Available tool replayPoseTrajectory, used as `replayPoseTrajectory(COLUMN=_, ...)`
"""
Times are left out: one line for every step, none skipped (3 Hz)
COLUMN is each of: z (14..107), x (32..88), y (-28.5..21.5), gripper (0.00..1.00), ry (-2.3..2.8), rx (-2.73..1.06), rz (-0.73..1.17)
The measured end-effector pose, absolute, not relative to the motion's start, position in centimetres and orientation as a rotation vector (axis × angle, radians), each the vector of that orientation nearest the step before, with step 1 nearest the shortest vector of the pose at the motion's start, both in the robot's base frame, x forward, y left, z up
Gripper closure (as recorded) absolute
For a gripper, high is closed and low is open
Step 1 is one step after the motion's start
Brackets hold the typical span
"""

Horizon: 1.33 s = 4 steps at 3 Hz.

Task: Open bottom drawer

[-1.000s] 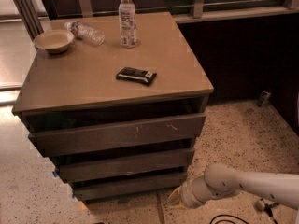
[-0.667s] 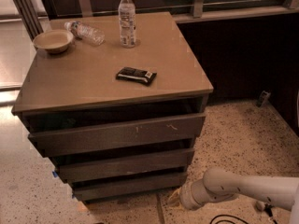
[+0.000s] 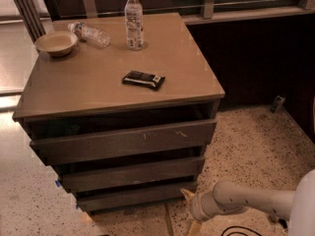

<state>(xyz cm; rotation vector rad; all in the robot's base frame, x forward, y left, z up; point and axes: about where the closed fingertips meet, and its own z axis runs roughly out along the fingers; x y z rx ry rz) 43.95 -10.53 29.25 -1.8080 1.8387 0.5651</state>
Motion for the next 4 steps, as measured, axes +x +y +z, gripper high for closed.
replayPoseTrajectory(z=29.2, x=43.9, y=-10.5, gripper=0.0, ry=1.839, rx=-1.808, rz=0.565)
replayPoseTrajectory(z=28.6, x=44.2, y=-10.7, gripper=0.0, ry=1.832, rx=-1.814, rz=0.529)
replayPoseTrajectory(z=27.4, x=45.3, y=-10.8, gripper=0.0, ry=1.8, rx=-1.806, rz=0.483)
replayPoseTrajectory(z=26.2, x=46.7, y=-10.6, gripper=0.0, ry=1.772, rx=-1.792, rz=0.469)
